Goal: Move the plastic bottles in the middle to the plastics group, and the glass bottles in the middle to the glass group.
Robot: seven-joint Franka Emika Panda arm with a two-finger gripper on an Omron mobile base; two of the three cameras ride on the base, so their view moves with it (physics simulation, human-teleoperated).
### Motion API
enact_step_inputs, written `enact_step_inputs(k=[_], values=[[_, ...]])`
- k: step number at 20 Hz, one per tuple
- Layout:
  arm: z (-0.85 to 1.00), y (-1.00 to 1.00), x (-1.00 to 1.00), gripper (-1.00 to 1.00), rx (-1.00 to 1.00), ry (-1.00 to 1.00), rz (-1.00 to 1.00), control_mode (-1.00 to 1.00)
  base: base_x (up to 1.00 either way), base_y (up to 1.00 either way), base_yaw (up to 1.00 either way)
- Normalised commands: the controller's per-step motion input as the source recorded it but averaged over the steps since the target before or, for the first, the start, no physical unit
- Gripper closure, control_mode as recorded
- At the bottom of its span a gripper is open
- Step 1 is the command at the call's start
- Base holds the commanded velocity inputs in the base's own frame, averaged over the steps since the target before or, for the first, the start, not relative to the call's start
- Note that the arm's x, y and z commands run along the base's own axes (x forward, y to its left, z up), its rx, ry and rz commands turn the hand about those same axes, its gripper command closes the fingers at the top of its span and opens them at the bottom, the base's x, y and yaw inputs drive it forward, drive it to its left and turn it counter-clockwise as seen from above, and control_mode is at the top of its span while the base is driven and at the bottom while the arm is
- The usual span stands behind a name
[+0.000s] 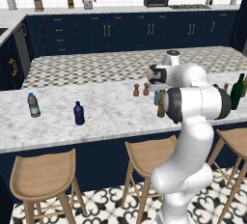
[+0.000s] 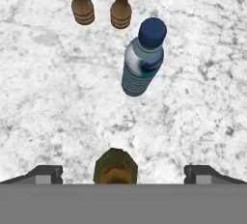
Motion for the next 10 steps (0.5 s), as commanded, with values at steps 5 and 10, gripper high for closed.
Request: enact_step_inputs(k=[5,10], values=[[-0.14,0.0,-0.11,-1.0,0.0,0.01,0.0,-1.0,0.0,0.0,0.0],[-0.04,0.0,-0.26,-1.0,0.0,0.0,0.0,-1.0,0.0,0.0,0.0]])
